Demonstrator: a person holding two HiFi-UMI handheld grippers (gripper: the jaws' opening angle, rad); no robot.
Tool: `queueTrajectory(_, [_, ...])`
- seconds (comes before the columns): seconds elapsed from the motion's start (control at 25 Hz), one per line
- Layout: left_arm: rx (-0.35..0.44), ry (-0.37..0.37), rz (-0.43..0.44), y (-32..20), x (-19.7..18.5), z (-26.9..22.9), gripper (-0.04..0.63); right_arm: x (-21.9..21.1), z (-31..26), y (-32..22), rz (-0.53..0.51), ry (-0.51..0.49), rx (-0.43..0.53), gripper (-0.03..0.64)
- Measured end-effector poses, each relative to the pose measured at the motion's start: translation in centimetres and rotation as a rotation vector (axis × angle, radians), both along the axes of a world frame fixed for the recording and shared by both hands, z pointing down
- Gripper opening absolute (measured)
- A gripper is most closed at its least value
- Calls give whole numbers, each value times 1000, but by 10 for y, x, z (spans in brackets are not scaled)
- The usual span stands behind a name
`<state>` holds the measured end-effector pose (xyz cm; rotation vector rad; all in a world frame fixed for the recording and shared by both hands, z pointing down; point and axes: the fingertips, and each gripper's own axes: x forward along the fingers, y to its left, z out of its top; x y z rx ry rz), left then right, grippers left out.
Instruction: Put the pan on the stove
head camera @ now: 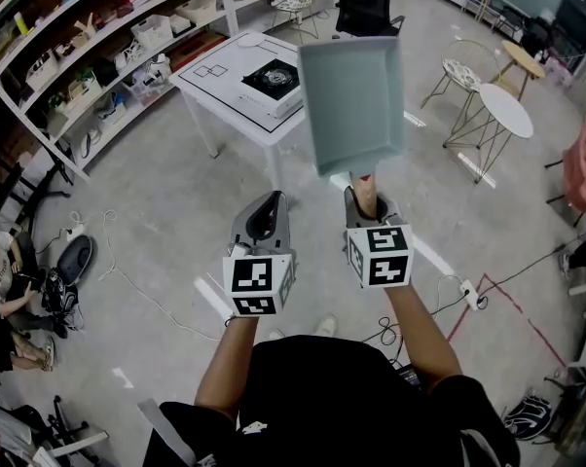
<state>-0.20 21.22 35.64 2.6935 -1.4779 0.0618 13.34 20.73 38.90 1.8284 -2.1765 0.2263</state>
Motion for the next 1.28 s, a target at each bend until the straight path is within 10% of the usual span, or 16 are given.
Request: queueTrajectory(1.28, [-15,-15,-66,-62,33,18,9,28,16,-78,-86,1,-26,46])
